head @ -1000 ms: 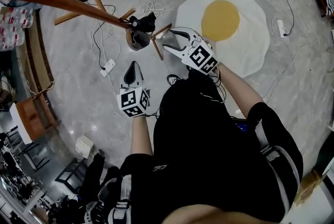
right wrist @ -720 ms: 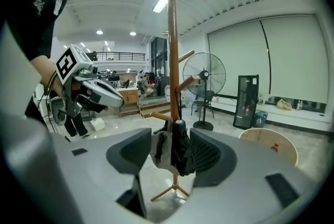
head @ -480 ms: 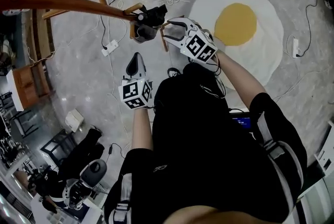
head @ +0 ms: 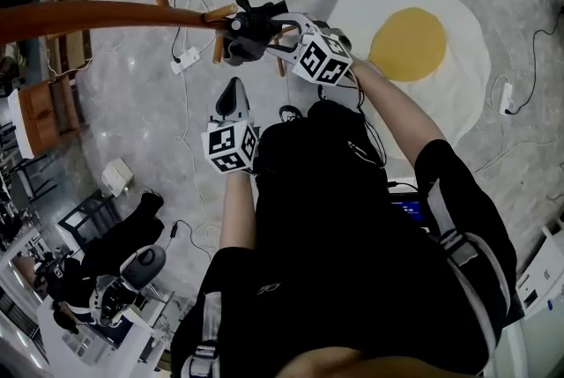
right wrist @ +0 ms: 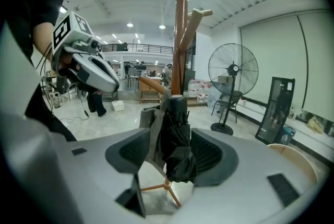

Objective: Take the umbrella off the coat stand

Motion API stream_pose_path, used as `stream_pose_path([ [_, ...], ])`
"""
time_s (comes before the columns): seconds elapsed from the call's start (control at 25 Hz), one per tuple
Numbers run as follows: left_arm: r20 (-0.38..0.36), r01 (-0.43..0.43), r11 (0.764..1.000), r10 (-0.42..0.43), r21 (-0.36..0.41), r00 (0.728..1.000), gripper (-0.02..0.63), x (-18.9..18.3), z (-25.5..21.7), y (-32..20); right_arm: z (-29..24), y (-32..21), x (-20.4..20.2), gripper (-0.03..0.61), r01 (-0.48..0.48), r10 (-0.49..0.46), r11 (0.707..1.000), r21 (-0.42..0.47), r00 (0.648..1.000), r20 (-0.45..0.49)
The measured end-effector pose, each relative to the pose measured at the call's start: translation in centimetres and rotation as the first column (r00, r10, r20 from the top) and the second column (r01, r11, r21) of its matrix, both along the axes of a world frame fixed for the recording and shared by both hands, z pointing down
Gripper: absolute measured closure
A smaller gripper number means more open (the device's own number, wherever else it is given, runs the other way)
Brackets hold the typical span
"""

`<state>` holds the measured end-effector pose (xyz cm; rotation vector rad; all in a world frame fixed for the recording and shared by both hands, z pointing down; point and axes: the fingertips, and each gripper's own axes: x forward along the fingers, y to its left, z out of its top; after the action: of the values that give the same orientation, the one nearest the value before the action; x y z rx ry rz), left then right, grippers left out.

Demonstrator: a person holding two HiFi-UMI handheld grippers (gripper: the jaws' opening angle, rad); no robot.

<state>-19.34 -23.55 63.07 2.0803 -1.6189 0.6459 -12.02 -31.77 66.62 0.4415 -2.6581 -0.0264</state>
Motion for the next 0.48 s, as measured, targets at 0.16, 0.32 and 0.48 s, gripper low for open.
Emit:
stream_pose_path([
  [0.16, -0.001, 0.038, 0.999, -0.038, -0.002, 0.999, 0.615, -0.6, 0.6, -0.5, 1.2, -0.9, -1.4, 0.32, 0.051, -0.051, 0.999, -0.003, 0.998, -0.021],
  [0.32, 0.003, 0.069, 0.998, -0.069, 0.005, 0.998, 0.615, -1.4, 0.6, -1.1, 1.8, -1.5, -2.5, 0.305, 0.093, -0.094, 0.996, -0.012, 0.995, -0.027],
  [0.48, 0.006, 0.099, 0.995, -0.099, 0.008, 0.995, 0.615, -2.2, 0.8, -1.5, 2.8, -2.4, -3.6, 0.284, 0.134, -0.134, 0.991, -0.026, 0.99, -0.037],
])
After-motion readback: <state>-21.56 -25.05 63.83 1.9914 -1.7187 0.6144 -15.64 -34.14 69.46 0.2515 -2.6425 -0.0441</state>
